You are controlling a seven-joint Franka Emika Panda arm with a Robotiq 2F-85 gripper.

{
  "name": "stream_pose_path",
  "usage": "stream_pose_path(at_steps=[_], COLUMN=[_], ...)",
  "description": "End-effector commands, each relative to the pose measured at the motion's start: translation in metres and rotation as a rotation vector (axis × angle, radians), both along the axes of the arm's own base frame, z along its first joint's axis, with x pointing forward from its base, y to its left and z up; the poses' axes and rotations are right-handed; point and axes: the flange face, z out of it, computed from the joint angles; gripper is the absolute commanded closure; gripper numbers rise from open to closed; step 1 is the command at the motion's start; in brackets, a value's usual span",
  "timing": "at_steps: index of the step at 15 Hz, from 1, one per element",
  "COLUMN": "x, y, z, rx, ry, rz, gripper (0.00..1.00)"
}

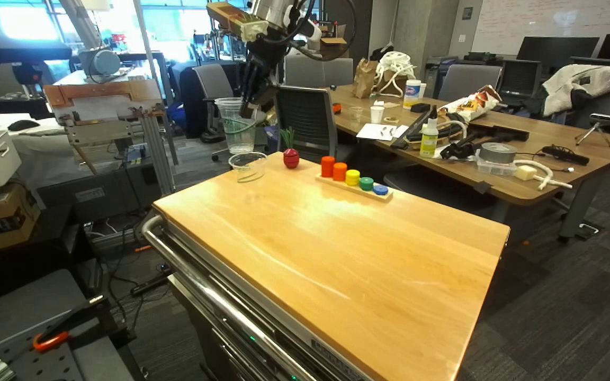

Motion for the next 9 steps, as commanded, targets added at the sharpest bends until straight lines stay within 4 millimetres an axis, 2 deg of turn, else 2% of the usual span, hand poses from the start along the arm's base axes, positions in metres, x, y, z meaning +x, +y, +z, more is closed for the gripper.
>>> stream_pose_path(at_steps=[1,9], x=[-0.02,-0.017], y=[0.009,0.012], z=[-0.003,-0.025], rx=[0.034,0.097], ry=[-0.024,-0.112], rz=[0.068,0.118], gripper=[0.98,0.98])
